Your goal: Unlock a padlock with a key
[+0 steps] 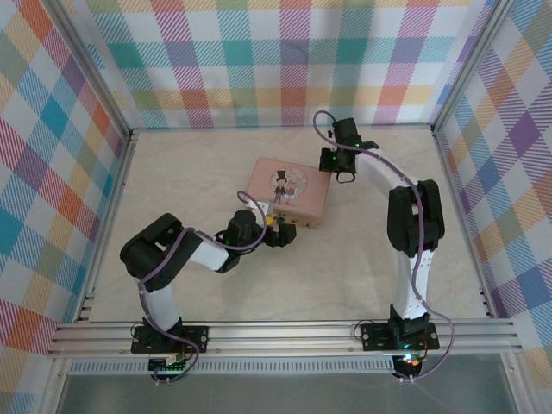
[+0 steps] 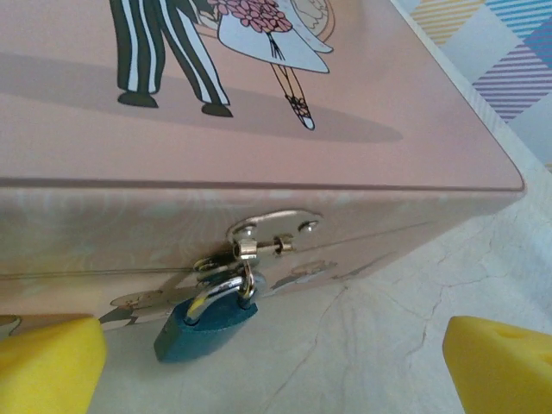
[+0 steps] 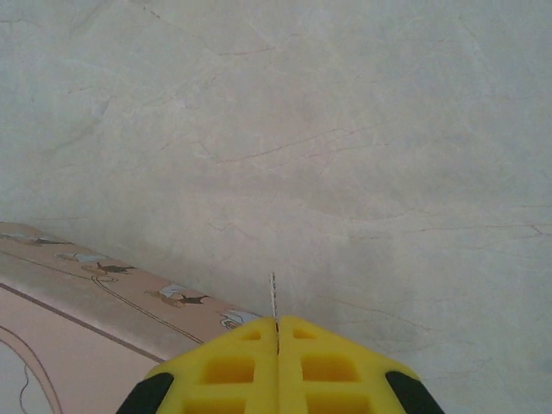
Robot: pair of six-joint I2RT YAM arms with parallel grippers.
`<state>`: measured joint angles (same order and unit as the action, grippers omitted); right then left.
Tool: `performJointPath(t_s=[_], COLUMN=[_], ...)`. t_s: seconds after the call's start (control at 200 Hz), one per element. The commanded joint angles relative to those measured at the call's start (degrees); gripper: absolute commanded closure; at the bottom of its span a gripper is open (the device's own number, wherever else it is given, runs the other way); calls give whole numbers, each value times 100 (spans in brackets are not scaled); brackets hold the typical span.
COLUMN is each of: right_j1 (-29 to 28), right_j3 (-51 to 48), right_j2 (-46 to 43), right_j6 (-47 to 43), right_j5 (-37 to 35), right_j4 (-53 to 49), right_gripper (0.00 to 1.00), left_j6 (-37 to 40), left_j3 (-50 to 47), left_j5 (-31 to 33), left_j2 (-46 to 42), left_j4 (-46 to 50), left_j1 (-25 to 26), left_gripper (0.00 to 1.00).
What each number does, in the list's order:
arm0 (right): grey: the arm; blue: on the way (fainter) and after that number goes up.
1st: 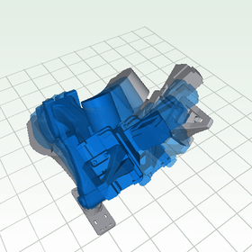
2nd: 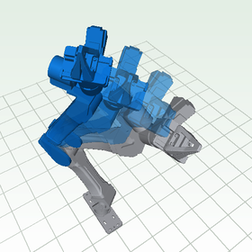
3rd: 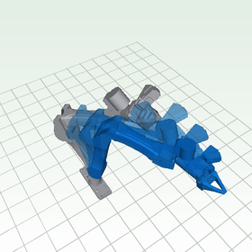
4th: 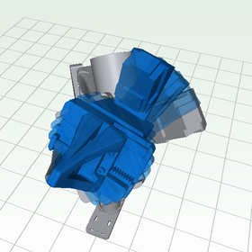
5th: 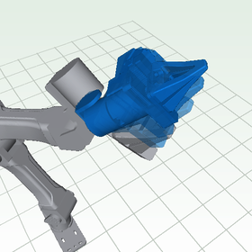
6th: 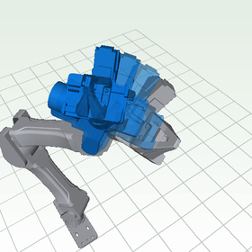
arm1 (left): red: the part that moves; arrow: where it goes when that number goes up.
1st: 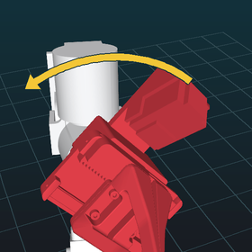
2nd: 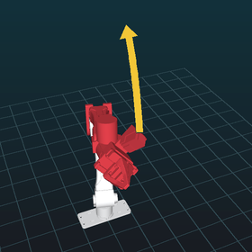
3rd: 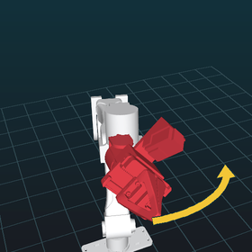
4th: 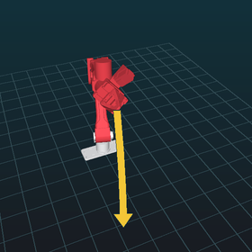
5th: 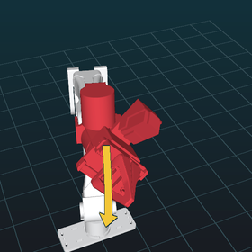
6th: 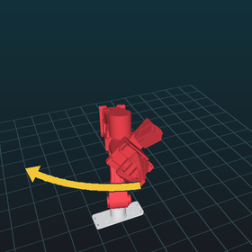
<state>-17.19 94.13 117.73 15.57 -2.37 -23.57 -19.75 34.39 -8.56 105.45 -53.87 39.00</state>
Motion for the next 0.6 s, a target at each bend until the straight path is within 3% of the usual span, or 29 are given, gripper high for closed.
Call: performJointPath(t_s=[0.0, 0.335, 0.595], right_j1=[32, 17, -66], right_j3=[-189, -586, -445], right_j2=[82, 86, 265], right_j6=[-11, 16, -50], right_j5=[-5, 73, 283], right_j4=[215, 500, 456], right_gripper=[100, 100, 100], left_j6=[343, 423, 403], left_j3=[227, 748, 1037], left_j5=[-229, -1535, -2130], left_j2=[249, 728, 955], left_j4=[-675, -824, -736], left_j1=[79, 81, 73], left_gripper=[0, 8, 12])
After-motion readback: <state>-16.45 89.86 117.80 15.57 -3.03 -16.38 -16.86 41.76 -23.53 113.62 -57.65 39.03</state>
